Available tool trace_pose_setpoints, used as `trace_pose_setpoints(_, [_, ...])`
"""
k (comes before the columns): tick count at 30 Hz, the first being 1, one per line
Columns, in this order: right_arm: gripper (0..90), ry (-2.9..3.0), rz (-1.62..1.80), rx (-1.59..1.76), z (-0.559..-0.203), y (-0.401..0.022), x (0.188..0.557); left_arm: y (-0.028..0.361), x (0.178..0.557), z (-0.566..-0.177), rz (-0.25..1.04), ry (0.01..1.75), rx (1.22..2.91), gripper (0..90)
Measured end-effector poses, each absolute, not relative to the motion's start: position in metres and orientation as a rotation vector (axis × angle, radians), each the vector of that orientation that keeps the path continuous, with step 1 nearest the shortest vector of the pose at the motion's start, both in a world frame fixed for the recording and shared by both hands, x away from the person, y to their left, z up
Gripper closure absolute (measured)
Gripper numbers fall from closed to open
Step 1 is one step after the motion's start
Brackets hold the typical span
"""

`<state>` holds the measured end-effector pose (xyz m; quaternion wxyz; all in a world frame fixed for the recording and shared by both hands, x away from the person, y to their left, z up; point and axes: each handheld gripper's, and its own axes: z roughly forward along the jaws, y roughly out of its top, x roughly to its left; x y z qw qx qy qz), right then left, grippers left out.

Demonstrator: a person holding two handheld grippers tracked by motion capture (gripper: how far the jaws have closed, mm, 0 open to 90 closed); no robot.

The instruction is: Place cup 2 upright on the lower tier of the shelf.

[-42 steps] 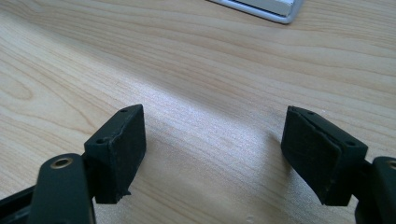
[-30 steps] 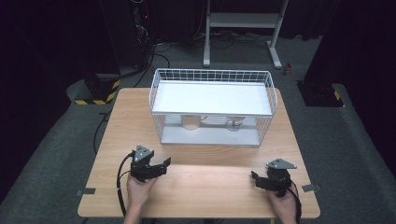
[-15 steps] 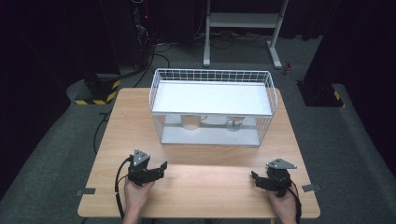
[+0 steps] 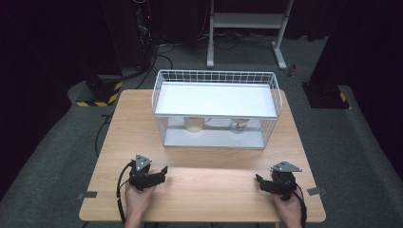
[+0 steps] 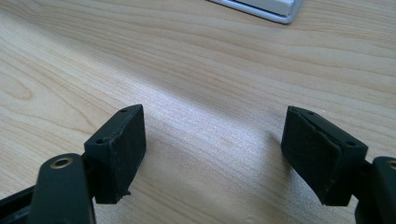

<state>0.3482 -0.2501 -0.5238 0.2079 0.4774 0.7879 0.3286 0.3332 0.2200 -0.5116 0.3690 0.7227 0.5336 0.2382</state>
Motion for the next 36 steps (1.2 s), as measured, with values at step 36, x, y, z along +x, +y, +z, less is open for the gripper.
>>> trace_pose_setpoints(36, [22.3,2.191,0.915,1.333,-0.524,-0.25,0.348,0.218,0.343,-0.529,0.649,1.449,1.918,20.5])
